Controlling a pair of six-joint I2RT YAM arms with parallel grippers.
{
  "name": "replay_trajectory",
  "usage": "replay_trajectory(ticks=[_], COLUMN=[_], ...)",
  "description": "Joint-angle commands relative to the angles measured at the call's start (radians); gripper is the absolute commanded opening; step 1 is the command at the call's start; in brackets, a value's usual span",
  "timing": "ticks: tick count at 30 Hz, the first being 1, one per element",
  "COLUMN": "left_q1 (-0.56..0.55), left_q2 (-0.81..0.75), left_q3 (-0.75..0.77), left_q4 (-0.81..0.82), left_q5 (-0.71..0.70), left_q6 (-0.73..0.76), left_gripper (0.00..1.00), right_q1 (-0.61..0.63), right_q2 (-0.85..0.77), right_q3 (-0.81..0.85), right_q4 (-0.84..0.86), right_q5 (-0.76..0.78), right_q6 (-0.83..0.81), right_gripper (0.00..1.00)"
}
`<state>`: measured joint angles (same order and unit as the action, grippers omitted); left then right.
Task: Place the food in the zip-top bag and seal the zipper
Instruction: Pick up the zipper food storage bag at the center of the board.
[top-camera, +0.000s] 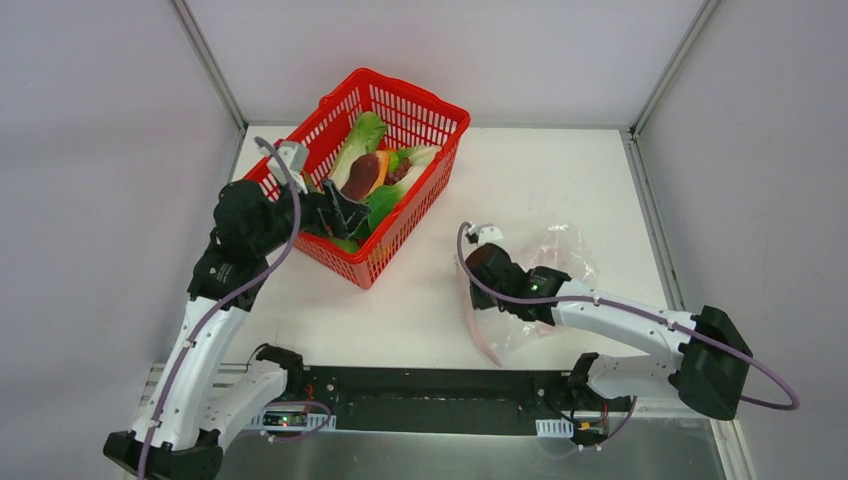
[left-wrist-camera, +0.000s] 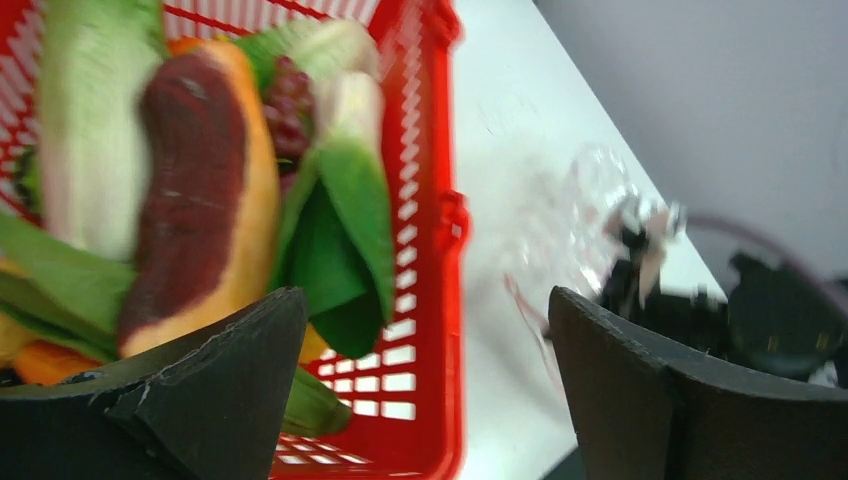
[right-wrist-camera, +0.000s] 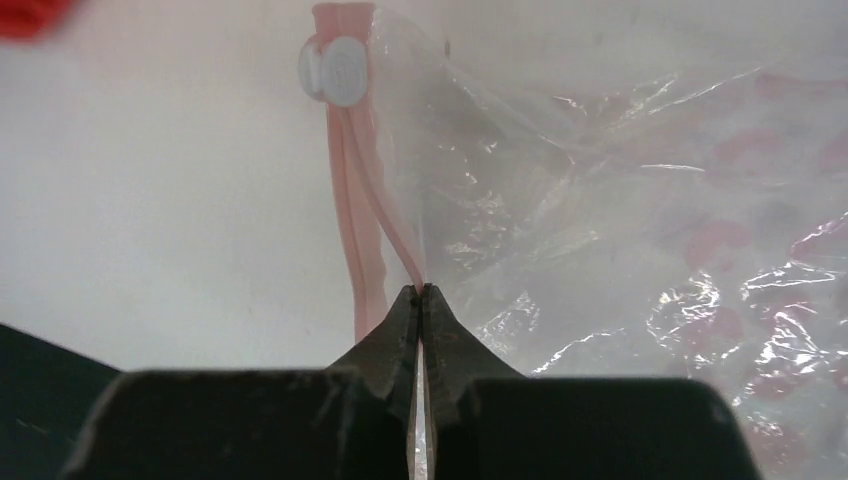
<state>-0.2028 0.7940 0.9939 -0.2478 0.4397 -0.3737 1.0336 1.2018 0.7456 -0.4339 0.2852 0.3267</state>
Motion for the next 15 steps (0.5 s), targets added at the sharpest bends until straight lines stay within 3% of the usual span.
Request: replay_trajectory(ticks=[1,8,15], left_q1=[-0.192,-0.441,-0.655], left_q2=[0.034,0.206,0.374], left_q3=[0.119,0.212,0.206], left_q4=[-0.112,-0.164,-0.116], left_q5=[-0.11,-0.099,-0.272], left_q6=[0.201,0.228,0.174], left_gripper=[0.94,0.86,0.82], right_q1=[-0.076,-0.32,-0.463], right_q2=[-0.021,-0.099,-0.168], right_q3=[0.114,0.066,-0.014], right_q4=[0.172,0.388,0.412], right_q5=[0.144,-0.114,-0.262], right_q6=[-0.022,0.184,0.284], right_gripper=[0.0,0.0,0.0])
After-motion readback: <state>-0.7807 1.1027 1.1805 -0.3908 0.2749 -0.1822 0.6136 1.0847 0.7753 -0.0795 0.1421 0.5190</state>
